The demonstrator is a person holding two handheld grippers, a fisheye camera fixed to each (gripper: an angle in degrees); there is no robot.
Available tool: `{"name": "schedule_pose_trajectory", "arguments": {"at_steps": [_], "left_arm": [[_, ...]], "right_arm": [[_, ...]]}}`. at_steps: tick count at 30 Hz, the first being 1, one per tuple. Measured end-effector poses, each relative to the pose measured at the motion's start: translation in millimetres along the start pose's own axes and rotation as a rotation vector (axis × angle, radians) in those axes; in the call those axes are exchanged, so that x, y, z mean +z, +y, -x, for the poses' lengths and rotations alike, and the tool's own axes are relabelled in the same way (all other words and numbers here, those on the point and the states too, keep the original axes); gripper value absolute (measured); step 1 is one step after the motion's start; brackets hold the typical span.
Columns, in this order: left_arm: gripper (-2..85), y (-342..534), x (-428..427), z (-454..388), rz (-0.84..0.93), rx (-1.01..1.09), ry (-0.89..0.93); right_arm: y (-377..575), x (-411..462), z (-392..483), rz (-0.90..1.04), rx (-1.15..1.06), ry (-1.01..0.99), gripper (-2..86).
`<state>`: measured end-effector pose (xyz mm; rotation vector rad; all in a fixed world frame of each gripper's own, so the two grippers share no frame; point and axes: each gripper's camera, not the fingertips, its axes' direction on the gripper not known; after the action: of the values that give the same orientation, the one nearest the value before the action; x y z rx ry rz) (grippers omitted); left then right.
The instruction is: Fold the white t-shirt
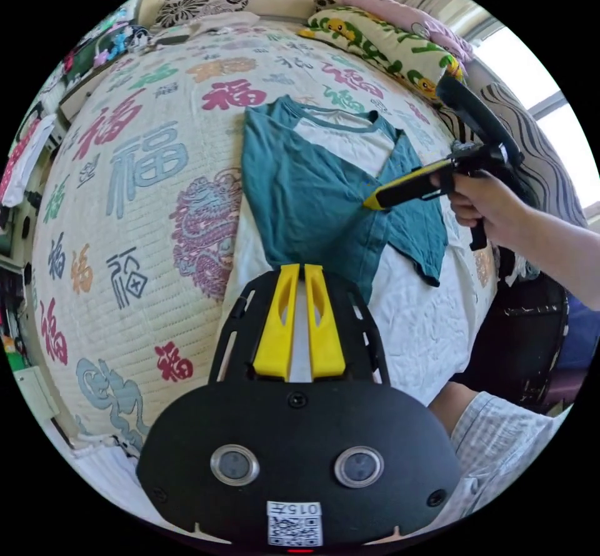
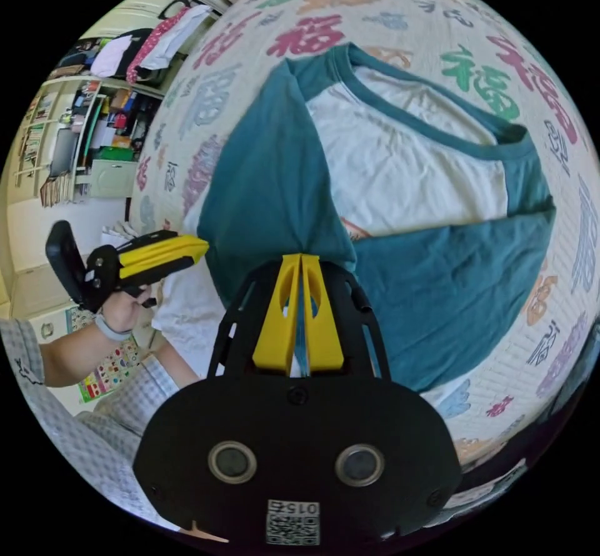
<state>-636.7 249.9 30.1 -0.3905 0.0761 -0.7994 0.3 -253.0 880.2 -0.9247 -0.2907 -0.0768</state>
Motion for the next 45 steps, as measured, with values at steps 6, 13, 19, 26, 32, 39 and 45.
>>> {"name": "schedule_pose_trajectory", "arguments": {"at_steps": [6, 13, 19, 26, 32, 39, 45], "left_arm": [[0.0, -34.1, 27.6, 5.2, 0.211, 0.043, 0.002], [8.3, -162.5, 10.8, 21.1, -0.046, 0.206, -0.039], [11.2, -268.3, 69.2, 32.0, 0.056, 0.146, 0.018], [2.7, -283.1, 103.4, -0.7, 0.229, 0.305, -0.034], [0.5, -305.6, 76.4, -6.9, 0.200, 0.315, -0.097], [0.2, -352.0, 22.5, -16.1, 0.000, 0.290, -0.191], [0.3, -337.4, -13.7, -29.9, -0.117, 0.369, -0.256]], "right_arm": [[20.7, -41.3, -36.9, -0.052, 0.110, -0.113, -0.1], [24.0, -138.0, -119.7, -0.248, 0.145, 0.114, 7.9], [1.4, -142.1, -150.4, -0.210, 0.233, 0.100, 10.8], [1.7, -127.6, -114.2, 0.012, 0.035, 0.196, 0.1], [5.2, -181.9, -129.8, -0.056, 0.085, 0.232, -0.9], [-0.7, -262.6, -141.9, -0.242, 0.144, 0.322, -1.0], [43.6, -287.7, -125.1, -0.371, 0.086, 0.250, -1.0]]}}
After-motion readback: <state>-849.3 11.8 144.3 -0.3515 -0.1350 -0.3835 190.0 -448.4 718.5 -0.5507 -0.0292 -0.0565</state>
